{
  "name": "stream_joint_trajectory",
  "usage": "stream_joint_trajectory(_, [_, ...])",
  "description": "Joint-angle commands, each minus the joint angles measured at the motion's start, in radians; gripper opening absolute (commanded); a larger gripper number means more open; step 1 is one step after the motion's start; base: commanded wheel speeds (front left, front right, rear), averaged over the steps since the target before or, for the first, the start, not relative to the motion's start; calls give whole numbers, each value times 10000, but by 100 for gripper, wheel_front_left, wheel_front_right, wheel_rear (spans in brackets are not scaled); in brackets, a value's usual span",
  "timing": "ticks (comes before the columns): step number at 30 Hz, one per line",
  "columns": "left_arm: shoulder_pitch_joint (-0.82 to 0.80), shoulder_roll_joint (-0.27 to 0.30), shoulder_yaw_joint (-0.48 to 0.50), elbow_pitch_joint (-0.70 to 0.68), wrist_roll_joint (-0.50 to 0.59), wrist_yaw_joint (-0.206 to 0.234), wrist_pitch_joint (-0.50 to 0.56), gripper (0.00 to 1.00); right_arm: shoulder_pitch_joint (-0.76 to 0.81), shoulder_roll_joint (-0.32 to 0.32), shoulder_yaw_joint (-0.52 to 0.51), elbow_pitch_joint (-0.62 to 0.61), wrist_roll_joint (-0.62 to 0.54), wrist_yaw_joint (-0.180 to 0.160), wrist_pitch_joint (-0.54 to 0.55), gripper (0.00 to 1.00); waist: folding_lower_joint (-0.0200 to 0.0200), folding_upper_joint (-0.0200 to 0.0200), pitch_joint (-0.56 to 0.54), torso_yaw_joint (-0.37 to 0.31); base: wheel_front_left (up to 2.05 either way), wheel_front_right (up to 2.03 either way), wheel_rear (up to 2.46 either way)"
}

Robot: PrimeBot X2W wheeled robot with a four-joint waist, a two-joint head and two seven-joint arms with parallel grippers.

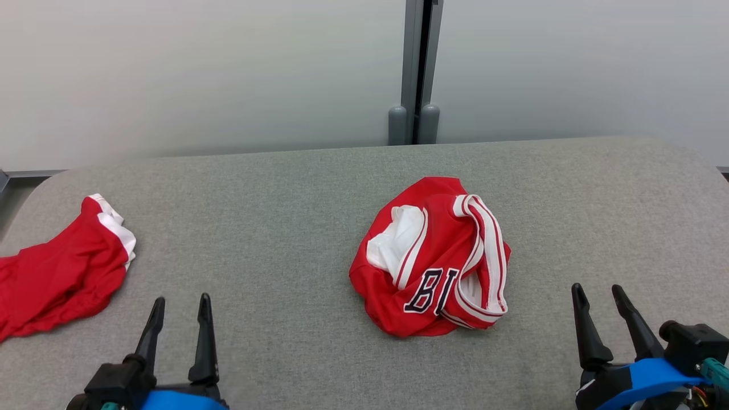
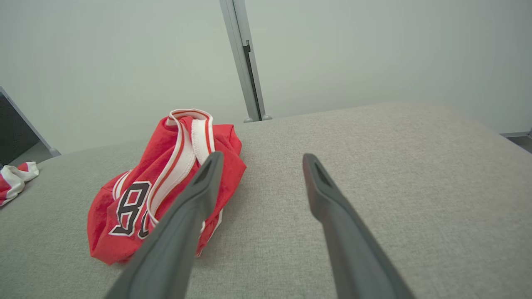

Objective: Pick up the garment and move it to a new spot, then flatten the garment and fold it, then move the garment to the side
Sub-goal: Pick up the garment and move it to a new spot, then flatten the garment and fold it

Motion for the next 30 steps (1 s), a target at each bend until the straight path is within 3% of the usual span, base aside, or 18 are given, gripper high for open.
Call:
stream_joint_trajectory(1, [140, 53, 72, 25, 132, -79, -23, 100, 116, -43, -25, -7, -16, 5, 20, 100, 1, 0, -18, 10, 0, 0, 0])
stream_joint_trajectory(23, [182, 105, 369, 556, 599, -254, -26, 100, 229, -42, 12, 372, 197, 5, 561, 100, 1, 0, -128, 152, 0, 0, 0])
stream_joint_trajectory(30, [136, 52, 411, 584, 584, -307, -26, 100, -159, -37, 940, 672, 375, 5, 1270, 100, 1, 0, -50, 136, 0, 0, 0])
